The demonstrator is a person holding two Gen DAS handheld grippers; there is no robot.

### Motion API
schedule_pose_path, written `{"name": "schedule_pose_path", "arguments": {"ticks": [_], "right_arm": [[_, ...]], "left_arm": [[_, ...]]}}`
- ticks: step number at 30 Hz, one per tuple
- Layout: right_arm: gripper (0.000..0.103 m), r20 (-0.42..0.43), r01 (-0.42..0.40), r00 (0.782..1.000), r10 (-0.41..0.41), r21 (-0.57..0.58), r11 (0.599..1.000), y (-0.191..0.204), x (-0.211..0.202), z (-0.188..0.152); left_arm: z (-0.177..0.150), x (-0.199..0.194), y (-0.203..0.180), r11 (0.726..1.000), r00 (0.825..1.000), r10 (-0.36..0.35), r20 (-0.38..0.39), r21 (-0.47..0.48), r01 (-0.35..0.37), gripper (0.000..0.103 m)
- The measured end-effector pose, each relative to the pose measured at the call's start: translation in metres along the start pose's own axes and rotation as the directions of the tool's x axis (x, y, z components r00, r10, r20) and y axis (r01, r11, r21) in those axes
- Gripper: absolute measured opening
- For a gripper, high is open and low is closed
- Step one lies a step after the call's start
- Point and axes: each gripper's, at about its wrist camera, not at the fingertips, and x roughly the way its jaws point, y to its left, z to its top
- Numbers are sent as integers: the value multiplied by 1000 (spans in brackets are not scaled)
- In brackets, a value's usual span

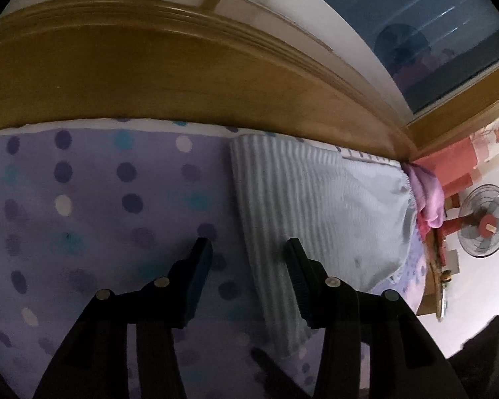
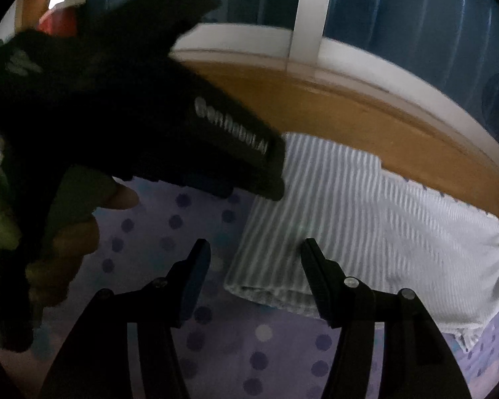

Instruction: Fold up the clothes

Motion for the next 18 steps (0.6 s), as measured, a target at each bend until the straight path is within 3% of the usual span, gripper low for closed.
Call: {"name": "schedule_pose_path", "arguments": {"ticks": [3,6,10,15,18], "right_arm": [[56,-7,20,1000,-20,-11,1000,3,11,-2],[40,-1,45,999,-45,3,999,0,8,-6],[26,14,34,999,-35,35,999,-9,1,-11],[14,55,-45,998,40,99,994,-27,-21,-16],[14,109,-107,990,95,113,988,-41,-35,-16]], "left_arm": [[1,7,-6,999,999,-31,-22,10,31,47],[-1,17,-13,998,997,-63,-43,18,64,47],[-3,22,-24,999,1000,-22,-18,42,23,42],[-3,14,-28,1000,1000,-23,14,19,23,27],[-4,3,-37,999,998,-32,45,13,31,27]]}}
